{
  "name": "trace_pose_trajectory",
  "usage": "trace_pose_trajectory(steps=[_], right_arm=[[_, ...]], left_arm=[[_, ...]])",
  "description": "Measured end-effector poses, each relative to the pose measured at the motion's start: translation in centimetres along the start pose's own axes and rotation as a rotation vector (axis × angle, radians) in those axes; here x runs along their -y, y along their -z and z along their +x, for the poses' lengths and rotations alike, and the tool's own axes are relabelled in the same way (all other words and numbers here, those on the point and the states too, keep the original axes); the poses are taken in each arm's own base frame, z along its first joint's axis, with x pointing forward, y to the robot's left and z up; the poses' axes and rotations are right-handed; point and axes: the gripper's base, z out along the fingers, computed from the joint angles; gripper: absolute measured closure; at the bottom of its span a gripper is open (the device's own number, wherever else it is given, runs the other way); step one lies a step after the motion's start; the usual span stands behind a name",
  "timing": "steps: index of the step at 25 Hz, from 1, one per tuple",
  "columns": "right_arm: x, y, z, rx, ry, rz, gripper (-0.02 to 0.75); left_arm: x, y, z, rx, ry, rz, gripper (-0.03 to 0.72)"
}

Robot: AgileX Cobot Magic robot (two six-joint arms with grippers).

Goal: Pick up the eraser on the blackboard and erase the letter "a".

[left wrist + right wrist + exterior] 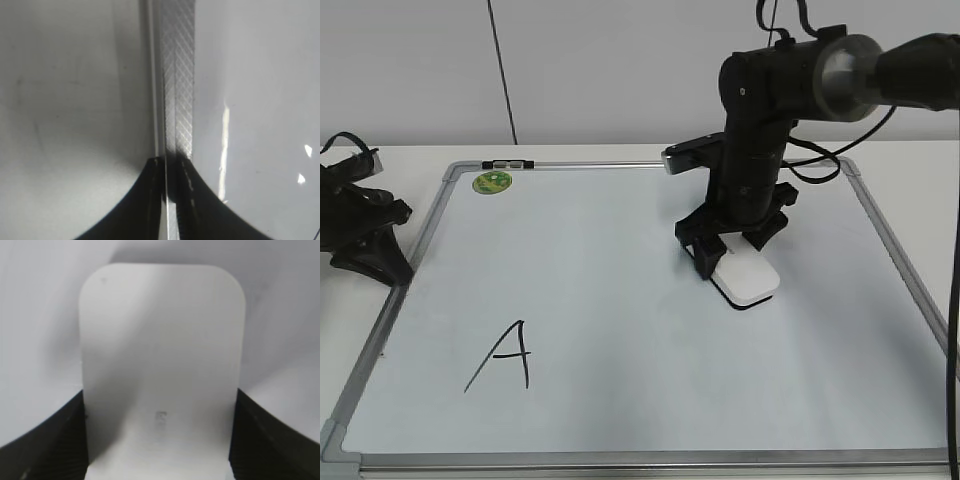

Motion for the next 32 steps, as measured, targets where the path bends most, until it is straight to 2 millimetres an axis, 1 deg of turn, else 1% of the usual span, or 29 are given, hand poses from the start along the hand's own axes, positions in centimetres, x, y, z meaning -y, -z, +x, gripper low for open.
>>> trace_pose_trajectory(steps=[5,9,12,14,15,16,18,24,26,29,32], right_arm=[[2.7,0.1,0.5,-0.014,-0.059,0.003,0.201],[4.6,0.9,1.4,-0.034,-0.109,-0.003,0.201],[5.8,3.3,2.1,-0.022,-0.134,0.008,0.201],[6.4,5.5,2.5,0.011,-0.15,0.015,0.201],[6.7,6.2,2.8,0.02,-0.159,0.017,0.201],[7.1,6.8,3.3,0.026,-0.17,0.019,0.201],[7.6,7.5,4.4,0.021,-0.192,0.013,0.201],[11.0,7.0,9.1,0.02,-0.335,0.017,0.201],[12.0,6.8,10.0,0.033,-0.379,0.012,0.201],[13.1,6.7,10.5,0.057,-0.418,0.015,0.201],[13.8,6.7,10.4,0.095,-0.436,0.024,0.201]], left_arm=[[0.0,0.0,0.0,0.0,0.0,0.0,0.648],[0.0,0.0,0.0,-0.001,-0.001,-0.002,0.648],[0.0,0.0,0.0,-0.001,-0.001,-0.002,0.647],[0.0,0.0,0.0,-0.001,-0.001,-0.002,0.646],[0.0,0.0,0.0,-0.001,-0.001,-0.002,0.646],[0.0,0.0,0.0,-0.001,-0.001,-0.002,0.645],[0.0,0.0,0.0,-0.001,-0.001,-0.002,0.645],[0.0,0.0,0.0,-0.001,-0.001,-0.002,0.643],[0.0,0.0,0.0,-0.001,-0.001,-0.002,0.643],[0.0,0.0,0.0,-0.001,-0.001,-0.002,0.643],[0.0,0.0,0.0,-0.001,-0.001,-0.002,0.643]])
